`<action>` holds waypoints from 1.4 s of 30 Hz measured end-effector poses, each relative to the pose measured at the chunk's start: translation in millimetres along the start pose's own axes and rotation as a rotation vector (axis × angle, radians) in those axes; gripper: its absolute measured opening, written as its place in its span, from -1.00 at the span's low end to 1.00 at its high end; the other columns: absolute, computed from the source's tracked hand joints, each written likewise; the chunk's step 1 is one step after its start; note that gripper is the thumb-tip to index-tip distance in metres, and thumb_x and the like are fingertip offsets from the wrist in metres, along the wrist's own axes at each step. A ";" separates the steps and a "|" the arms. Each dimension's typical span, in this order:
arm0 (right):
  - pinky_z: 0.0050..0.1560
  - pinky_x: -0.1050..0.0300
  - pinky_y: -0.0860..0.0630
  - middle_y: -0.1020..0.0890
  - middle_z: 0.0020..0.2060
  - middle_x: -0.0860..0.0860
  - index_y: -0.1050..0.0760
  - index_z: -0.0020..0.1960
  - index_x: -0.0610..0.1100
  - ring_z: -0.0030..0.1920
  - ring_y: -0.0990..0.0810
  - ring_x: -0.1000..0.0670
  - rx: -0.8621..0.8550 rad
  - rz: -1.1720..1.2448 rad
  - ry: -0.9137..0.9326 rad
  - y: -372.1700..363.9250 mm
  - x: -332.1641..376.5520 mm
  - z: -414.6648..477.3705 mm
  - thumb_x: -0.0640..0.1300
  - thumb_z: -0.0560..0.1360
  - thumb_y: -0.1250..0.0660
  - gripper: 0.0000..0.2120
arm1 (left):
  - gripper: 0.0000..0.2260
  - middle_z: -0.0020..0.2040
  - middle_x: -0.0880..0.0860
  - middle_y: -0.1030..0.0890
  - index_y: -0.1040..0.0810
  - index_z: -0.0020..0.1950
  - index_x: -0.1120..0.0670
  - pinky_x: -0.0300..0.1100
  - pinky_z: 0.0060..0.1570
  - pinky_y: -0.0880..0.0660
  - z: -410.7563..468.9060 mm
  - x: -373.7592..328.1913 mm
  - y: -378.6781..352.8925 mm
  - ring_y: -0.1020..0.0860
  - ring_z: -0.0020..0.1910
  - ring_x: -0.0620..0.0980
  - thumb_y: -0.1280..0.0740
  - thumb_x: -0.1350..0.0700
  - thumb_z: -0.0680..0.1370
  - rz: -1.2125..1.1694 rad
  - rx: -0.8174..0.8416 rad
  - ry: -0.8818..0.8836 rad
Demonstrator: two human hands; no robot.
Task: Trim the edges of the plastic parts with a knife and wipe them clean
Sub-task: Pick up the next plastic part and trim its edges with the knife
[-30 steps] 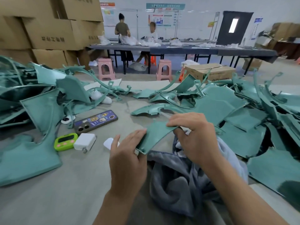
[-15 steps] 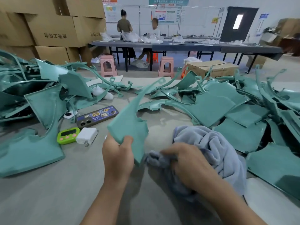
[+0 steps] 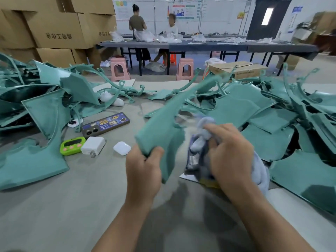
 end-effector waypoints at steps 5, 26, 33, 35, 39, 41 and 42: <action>0.34 -0.06 -0.17 -0.55 0.37 -0.09 -0.71 0.17 -0.09 0.34 -0.37 -0.22 -0.047 -0.358 -0.144 35.4 -33.0 22.4 -0.42 0.38 -0.32 -0.54 | -0.84 -0.35 -0.32 -0.59 -0.56 -0.14 0.01 -0.45 -0.42 -0.38 16.1 12.9 35.1 -0.50 -0.39 -0.29 -0.33 0.27 0.52 0.057 -0.250 0.039; -0.30 0.11 -0.42 -0.57 -0.32 0.07 -0.50 -0.20 -0.03 -0.22 -0.55 -0.01 0.818 -0.458 0.014 -35.3 -26.7 -36.3 0.08 0.44 -0.36 -0.80 | -0.38 0.29 -0.17 -0.58 -0.64 0.32 -0.01 -0.07 0.48 -0.25 11.1 -5.9 7.8 -0.50 0.34 -0.16 -0.27 0.43 0.35 0.591 0.139 -0.461; -0.25 0.08 -0.37 -0.41 -0.33 0.06 -0.36 -0.21 -0.02 -0.21 -0.52 -0.09 0.845 -0.507 0.072 -44.1 -35.5 -41.1 -0.08 0.45 -0.31 -0.87 | -0.33 0.20 -0.29 -0.57 -0.65 0.30 -0.04 -0.56 0.28 -0.28 4.9 4.2 8.2 -0.51 0.21 -0.34 -0.37 0.52 0.32 0.540 0.160 -0.378; -0.26 0.05 -0.41 -0.45 -0.36 0.05 -0.38 -0.23 -0.03 -0.22 -0.55 -0.07 0.848 -0.463 0.066 -43.3 -38.5 -40.2 -0.11 0.42 -0.29 -0.90 | -0.35 0.12 -0.35 -0.55 -0.64 0.31 -0.08 -0.68 0.11 -0.24 5.5 11.6 11.2 -0.46 0.13 -0.45 -0.36 0.49 0.36 0.527 0.145 -0.284; -0.31 0.06 -0.42 -0.51 -0.38 0.08 -0.37 -0.23 0.06 -0.30 -0.50 0.02 0.772 -0.368 0.062 -41.5 -38.4 -35.4 -0.10 0.46 -0.30 -0.85 | -0.38 0.21 -0.41 -0.48 -0.51 0.41 -0.19 -0.73 0.08 -0.17 5.1 22.2 9.0 -0.43 0.29 -0.29 -0.36 0.35 0.46 0.580 0.250 -0.216; -0.30 0.01 -0.45 -0.53 -0.42 0.06 -0.40 -0.19 0.04 -0.36 -0.47 0.03 0.550 -0.154 -0.009 -30.8 -35.0 -22.0 -0.09 0.50 -0.35 -0.85 | -0.45 0.27 -0.44 -0.45 -0.48 0.44 -0.22 -0.69 0.14 -0.18 2.5 23.8 9.7 -0.39 0.33 -0.34 -0.39 0.24 0.53 0.583 0.306 -0.217; -0.30 0.03 -0.45 -0.55 -0.42 0.05 -0.42 -0.18 0.00 -0.39 -0.44 0.04 0.455 0.014 -0.084 -26.6 -35.5 -16.6 -0.11 0.51 -0.39 -0.83 | -0.48 0.29 -0.43 -0.47 -0.50 0.42 -0.23 -0.63 0.19 -0.25 1.6 23.3 11.1 -0.41 0.32 -0.36 -0.39 0.21 0.55 0.569 0.315 -0.221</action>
Point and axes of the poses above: each hand's wrist, its own z-axis towards the middle knuckle, its own y-axis out of the back of the hand, x = y × z, the point moved 8 cm from there along z, towards the middle knuckle
